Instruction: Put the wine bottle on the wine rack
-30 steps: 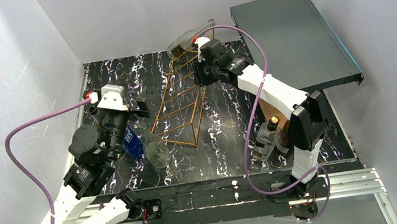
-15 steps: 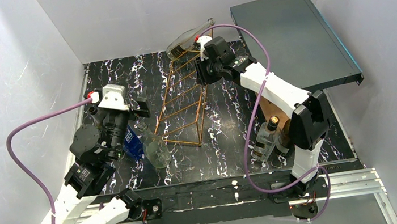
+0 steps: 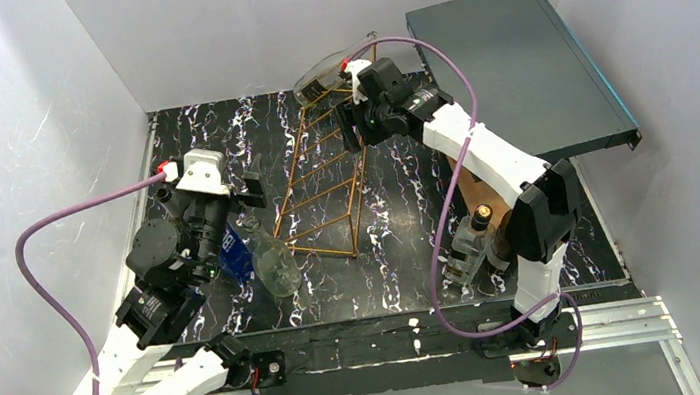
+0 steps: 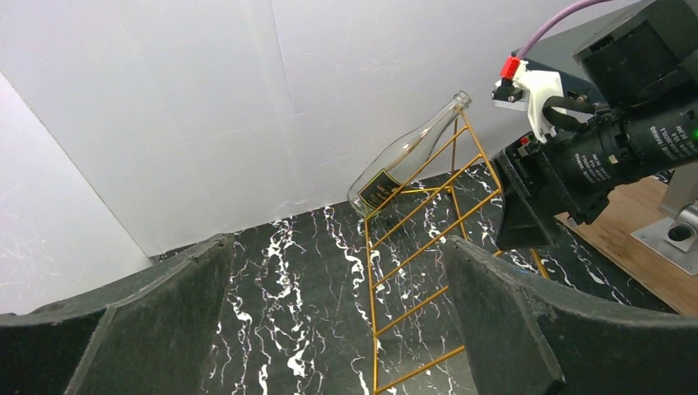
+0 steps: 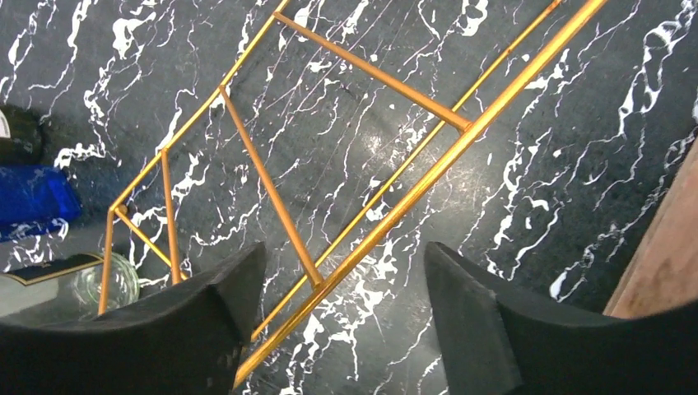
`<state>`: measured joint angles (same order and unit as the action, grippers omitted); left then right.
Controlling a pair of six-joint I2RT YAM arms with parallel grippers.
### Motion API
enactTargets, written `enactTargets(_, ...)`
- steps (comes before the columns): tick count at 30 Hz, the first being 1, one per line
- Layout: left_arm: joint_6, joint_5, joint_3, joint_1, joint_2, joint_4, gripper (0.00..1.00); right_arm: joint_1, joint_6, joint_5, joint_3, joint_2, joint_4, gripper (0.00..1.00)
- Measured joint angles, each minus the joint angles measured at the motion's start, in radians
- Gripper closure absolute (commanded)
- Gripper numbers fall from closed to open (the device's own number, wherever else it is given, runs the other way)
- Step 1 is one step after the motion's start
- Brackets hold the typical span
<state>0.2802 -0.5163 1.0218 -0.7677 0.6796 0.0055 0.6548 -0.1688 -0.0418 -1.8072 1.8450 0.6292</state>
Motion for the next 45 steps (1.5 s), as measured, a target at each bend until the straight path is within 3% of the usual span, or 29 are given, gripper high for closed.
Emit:
enactTargets(4, 0.0, 0.0, 0.0, 0.0, 0.0, 0.002, 0.02, 0.0, 0.018, -0.004, -0.045, -0.002, 0.038, 0.02)
enactTargets(12, -0.003, 0.0, 0.0, 0.0, 0.0, 0.002, 0.02, 0.002, 0.024, -0.005, -0.114, -0.03, 0.135, 0.02)
enactTargets(19, -0.011, 0.008, 0.0, 0.0, -0.001, 0.001, 0.02, 0.002, 0.029, 0.012, -0.111, -0.222, 0.274, 0.02)
enactTargets(31, -0.031, 0.026, -0.002, 0.0, -0.003, 0.002, 0.02, 0.002, -0.039, 0.048, 0.136, -0.791, 0.378, 0.02)
enactTargets(45, -0.034, 0.026, -0.014, 0.0, 0.006, 0.004, 0.02, 0.002, -0.056, -0.011, 0.307, -0.942, 0.594, 0.05)
